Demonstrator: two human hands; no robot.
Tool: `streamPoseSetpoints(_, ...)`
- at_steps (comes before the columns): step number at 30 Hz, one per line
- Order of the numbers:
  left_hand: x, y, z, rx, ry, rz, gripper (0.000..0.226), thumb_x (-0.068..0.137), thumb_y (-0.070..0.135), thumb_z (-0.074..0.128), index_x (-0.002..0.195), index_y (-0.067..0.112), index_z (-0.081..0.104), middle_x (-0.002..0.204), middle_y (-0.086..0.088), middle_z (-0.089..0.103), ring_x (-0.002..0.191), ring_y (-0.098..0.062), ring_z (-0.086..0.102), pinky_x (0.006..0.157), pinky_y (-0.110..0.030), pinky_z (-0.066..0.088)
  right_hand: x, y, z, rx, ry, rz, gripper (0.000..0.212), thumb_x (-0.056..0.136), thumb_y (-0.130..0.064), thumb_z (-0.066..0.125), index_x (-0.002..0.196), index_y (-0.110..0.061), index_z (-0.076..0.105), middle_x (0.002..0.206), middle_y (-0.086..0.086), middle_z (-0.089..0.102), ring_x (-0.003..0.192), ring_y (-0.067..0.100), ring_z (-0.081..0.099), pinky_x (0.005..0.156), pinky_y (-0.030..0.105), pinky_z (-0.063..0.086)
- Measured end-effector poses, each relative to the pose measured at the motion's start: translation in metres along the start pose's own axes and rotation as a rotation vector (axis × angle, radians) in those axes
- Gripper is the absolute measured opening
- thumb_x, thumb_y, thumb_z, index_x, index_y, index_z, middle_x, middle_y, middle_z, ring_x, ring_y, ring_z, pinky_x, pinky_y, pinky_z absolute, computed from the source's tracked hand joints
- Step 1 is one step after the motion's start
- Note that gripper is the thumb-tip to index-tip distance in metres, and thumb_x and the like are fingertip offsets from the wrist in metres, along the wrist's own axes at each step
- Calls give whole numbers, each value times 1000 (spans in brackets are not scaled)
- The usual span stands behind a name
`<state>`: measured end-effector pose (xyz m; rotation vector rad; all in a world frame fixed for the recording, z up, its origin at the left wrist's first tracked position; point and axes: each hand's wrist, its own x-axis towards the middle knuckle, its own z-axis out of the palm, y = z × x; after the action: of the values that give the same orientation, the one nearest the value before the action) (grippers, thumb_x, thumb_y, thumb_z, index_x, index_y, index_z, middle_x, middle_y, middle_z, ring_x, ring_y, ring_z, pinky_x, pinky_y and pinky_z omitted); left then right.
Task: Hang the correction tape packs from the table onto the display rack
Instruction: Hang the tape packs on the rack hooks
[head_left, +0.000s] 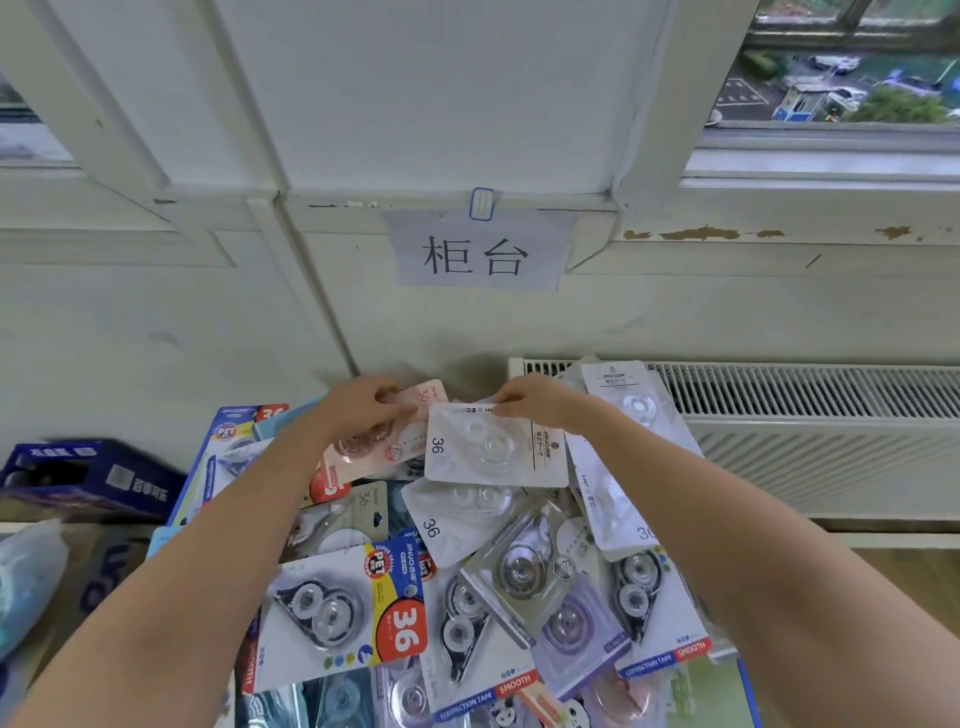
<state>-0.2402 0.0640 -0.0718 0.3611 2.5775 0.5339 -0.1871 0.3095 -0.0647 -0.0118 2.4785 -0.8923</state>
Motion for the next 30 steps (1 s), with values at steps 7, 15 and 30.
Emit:
streamPoseSetpoints(7, -10, 2, -26, -432, 219, -45, 28, 91, 39, 62, 109, 19, 55, 91, 0, 61, 79, -17, 57, 69, -27, 45, -7, -10, -13, 407, 168, 40, 17, 96, -22, 54, 105, -12, 65, 84, 1, 59, 79, 21, 55, 75, 32, 44)
streamPoseSetpoints(15, -43, 42, -19, -1033, 362, -55, 11, 98, 33, 52, 92, 24, 50, 107, -9, 63, 102, -27, 63, 93, -46, 51, -49, -22, -11, 922, 388, 17, 16, 96, -14, 52, 85, -16, 63, 86, 7, 62, 81, 25, 57, 70, 41, 50)
streamPoseSetpoints(30, -155, 150, 42, -1258, 296, 65, 38, 80, 1, 71, 110, 13, 51, 103, -11, 67, 82, -17, 67, 63, -28, 54, -194, -17, 8, 953, 734, -31, 6, 94, -13, 56, 96, -16, 60, 89, -3, 65, 85, 13, 60, 76, 29, 48)
